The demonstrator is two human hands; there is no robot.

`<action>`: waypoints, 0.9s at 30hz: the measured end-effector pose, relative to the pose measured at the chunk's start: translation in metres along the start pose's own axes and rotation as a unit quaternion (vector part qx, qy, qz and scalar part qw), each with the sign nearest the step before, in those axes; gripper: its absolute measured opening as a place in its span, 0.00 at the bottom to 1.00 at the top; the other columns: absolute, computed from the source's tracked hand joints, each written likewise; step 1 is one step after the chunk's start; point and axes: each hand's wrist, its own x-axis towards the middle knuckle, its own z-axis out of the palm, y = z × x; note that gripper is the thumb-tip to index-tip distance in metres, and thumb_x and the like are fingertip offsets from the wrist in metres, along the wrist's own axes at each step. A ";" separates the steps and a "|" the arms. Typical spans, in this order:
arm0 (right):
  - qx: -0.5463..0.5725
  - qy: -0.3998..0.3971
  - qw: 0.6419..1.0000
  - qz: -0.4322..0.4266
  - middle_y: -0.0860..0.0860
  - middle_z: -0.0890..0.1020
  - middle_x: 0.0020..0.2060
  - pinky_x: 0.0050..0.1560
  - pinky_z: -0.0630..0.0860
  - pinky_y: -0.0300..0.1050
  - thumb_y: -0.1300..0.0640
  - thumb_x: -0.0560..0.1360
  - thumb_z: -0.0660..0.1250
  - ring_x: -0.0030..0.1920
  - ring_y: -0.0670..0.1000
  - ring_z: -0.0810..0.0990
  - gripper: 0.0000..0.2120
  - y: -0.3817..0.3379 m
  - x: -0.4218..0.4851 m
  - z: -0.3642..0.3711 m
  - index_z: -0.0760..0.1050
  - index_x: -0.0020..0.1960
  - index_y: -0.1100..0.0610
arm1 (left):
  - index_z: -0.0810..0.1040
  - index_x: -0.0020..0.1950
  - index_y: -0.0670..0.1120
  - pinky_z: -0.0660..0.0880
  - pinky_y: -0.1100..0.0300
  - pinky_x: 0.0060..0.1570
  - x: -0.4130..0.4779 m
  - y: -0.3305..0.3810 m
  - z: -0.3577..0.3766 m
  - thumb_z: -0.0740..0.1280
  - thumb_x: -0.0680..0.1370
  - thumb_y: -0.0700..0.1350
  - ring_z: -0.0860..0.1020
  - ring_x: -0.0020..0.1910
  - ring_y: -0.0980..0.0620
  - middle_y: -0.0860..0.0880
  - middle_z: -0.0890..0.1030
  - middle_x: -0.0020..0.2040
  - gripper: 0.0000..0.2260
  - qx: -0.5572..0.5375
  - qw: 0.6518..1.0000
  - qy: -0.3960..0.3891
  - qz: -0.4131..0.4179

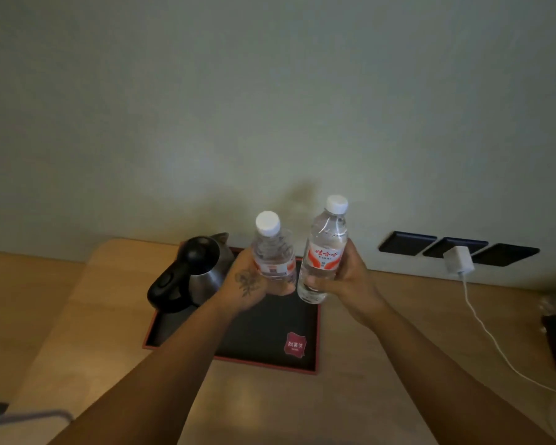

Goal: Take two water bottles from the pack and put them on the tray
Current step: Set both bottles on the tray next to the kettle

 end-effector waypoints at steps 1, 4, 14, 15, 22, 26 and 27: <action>-0.010 0.005 1.000 -0.003 0.50 0.84 0.65 0.67 0.82 0.58 0.66 0.67 0.84 0.66 0.52 0.84 0.40 0.008 0.009 0.000 0.71 0.73 0.49 | 0.69 0.69 0.24 0.84 0.56 0.58 0.010 -0.010 0.001 0.63 0.75 0.14 0.81 0.60 0.37 0.32 0.78 0.63 0.23 -0.023 1.000 -0.011 -0.006; -0.031 0.019 0.999 -0.006 0.53 0.83 0.66 0.68 0.81 0.61 0.69 0.67 0.83 0.67 0.54 0.84 0.40 0.037 0.030 0.002 0.70 0.73 0.55 | 0.69 0.71 0.23 0.82 0.37 0.61 0.031 -0.039 0.004 0.66 0.71 0.13 0.79 0.65 0.27 0.32 0.78 0.64 0.28 -0.057 0.997 -0.030 -0.047; -0.075 0.080 0.994 0.006 0.61 0.79 0.69 0.70 0.77 0.68 0.73 0.67 0.82 0.71 0.60 0.79 0.40 0.103 0.063 0.006 0.68 0.74 0.63 | 0.63 0.77 0.25 0.85 0.54 0.58 0.069 -0.099 0.019 0.69 0.66 0.11 0.77 0.71 0.29 0.24 0.72 0.73 0.40 -0.067 0.995 -0.005 -0.074; -0.079 0.081 0.994 0.007 0.62 0.79 0.69 0.70 0.77 0.69 0.73 0.67 0.81 0.71 0.61 0.79 0.40 0.105 0.065 0.005 0.68 0.74 0.64 | 0.63 0.77 0.25 0.83 0.51 0.60 0.072 -0.100 0.022 0.69 0.66 0.11 0.74 0.73 0.25 0.23 0.71 0.74 0.40 -0.067 0.995 -0.006 -0.073; -0.107 0.076 0.991 0.022 0.61 0.80 0.68 0.68 0.79 0.67 0.72 0.66 0.82 0.70 0.61 0.80 0.40 0.117 0.074 0.003 0.70 0.73 0.64 | 0.75 0.69 0.33 0.79 0.40 0.68 0.090 -0.112 0.025 0.81 0.65 0.22 0.79 0.69 0.36 0.31 0.79 0.70 0.35 0.040 0.990 0.035 -0.133; -0.131 0.059 0.989 0.025 0.56 0.80 0.69 0.71 0.79 0.63 0.68 0.67 0.83 0.71 0.56 0.79 0.40 0.115 0.075 0.003 0.69 0.75 0.59 | 0.72 0.73 0.33 0.73 0.33 0.73 0.091 -0.117 0.027 0.83 0.62 0.23 0.76 0.72 0.33 0.31 0.76 0.72 0.41 0.079 0.988 0.062 -0.120; -0.137 0.058 0.989 0.026 0.56 0.79 0.69 0.71 0.79 0.63 0.67 0.68 0.83 0.71 0.57 0.79 0.41 0.115 0.075 0.004 0.69 0.75 0.58 | 0.70 0.72 0.33 0.73 0.32 0.73 0.090 -0.119 0.027 0.83 0.62 0.23 0.75 0.73 0.32 0.31 0.74 0.72 0.42 0.071 0.988 0.070 -0.120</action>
